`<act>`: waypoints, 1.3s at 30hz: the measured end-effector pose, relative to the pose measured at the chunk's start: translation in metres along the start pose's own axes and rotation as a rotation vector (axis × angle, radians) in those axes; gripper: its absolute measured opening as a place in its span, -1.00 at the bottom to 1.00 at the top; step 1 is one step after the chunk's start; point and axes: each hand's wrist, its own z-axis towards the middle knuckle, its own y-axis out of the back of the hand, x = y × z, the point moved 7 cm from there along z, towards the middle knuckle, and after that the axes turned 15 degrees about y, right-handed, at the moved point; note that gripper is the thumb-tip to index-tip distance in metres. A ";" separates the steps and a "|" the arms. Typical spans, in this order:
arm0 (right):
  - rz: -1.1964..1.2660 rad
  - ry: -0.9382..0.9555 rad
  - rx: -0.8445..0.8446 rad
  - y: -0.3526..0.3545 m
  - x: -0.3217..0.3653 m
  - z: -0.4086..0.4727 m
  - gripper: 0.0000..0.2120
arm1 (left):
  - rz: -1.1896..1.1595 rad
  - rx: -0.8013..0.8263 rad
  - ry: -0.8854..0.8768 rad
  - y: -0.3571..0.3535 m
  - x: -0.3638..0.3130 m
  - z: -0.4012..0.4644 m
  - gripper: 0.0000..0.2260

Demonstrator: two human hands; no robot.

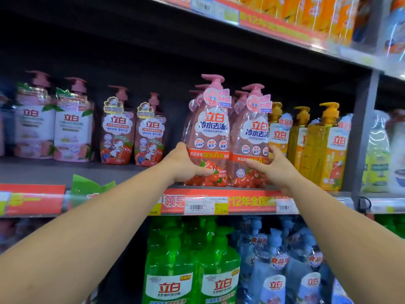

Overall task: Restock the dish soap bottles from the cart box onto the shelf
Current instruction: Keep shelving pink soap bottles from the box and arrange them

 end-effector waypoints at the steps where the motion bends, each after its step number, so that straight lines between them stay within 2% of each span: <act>1: 0.034 -0.021 0.020 0.001 -0.001 0.000 -0.21 | -0.002 0.003 0.002 0.000 0.000 0.000 -0.24; 4: 0.077 -0.046 0.051 0.004 -0.004 0.001 -0.31 | -0.005 0.007 0.003 -0.001 0.001 -0.001 -0.25; 19: 0.158 -0.051 0.128 0.010 -0.022 0.009 -0.45 | -0.041 0.002 -0.018 -0.003 0.006 -0.001 -0.28; 23: 0.180 -0.082 0.164 0.007 -0.013 0.001 -0.38 | -0.038 0.000 -0.015 -0.002 0.005 -0.005 -0.31; 25: 0.135 -0.061 0.092 0.006 0.001 -0.006 -0.29 | -0.024 -0.004 -0.012 0.001 0.004 -0.009 -0.32; 27: -0.089 0.024 -0.151 0.012 0.027 -0.015 -0.25 | 0.025 -0.041 -0.042 0.013 0.004 -0.016 -0.28; 29: -0.339 0.136 -0.352 0.002 0.068 -0.032 -0.34 | 0.097 -0.117 -0.075 0.033 0.008 -0.025 -0.21; 30: -0.411 0.220 -0.367 -0.016 0.090 -0.039 -0.40 | 0.143 -0.166 -0.083 0.047 0.014 -0.028 -0.18; 31: -0.458 0.315 -0.324 -0.041 0.112 -0.044 -0.44 | 0.196 -0.219 -0.083 0.061 0.021 -0.033 -0.18; 34: -0.572 0.533 -0.049 -0.133 0.163 -0.057 -0.49 | 0.381 -0.372 -0.082 0.108 0.047 -0.050 -0.30; 37: -0.634 0.608 0.161 -0.232 0.214 -0.082 -0.44 | 0.567 -0.495 -0.069 0.175 0.094 -0.077 -0.34; 39: -0.587 0.632 0.275 -0.308 0.254 -0.111 -0.42 | 0.640 -0.558 -0.028 0.237 0.147 -0.104 -0.33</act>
